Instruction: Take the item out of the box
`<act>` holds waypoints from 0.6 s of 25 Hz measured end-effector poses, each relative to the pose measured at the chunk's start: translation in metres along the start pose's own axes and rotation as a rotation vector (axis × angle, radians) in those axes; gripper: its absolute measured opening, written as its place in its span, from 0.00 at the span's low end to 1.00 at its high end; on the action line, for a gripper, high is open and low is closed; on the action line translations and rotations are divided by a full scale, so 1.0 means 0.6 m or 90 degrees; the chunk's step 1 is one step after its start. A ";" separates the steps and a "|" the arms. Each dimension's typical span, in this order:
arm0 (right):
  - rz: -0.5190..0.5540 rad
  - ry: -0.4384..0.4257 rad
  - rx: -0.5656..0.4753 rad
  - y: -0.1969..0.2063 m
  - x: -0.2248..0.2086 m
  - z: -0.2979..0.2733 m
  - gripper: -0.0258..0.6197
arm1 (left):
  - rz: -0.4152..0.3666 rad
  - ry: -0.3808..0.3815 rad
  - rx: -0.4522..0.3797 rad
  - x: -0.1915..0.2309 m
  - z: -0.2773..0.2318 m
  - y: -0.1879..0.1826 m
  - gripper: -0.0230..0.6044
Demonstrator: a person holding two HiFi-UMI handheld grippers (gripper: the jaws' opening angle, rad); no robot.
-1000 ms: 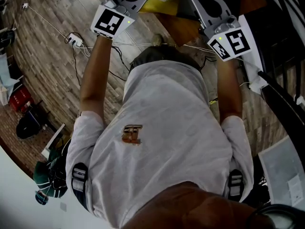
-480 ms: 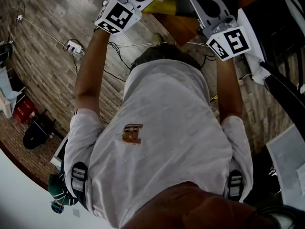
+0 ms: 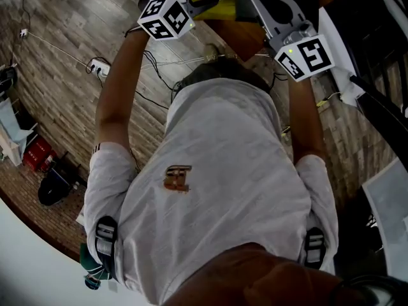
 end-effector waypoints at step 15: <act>-0.007 0.052 0.007 0.006 -0.037 0.022 0.09 | -0.071 0.144 0.116 -0.024 -0.082 0.079 0.50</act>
Point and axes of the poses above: the fingertips, and each gripper's own axes: z backward along the fingers, x to its left, y out of its underside, the point moved 2 cm from there along z, backward along the fingers, and after that the axes turned 8 degrees about -x, right-handed, at the moved point
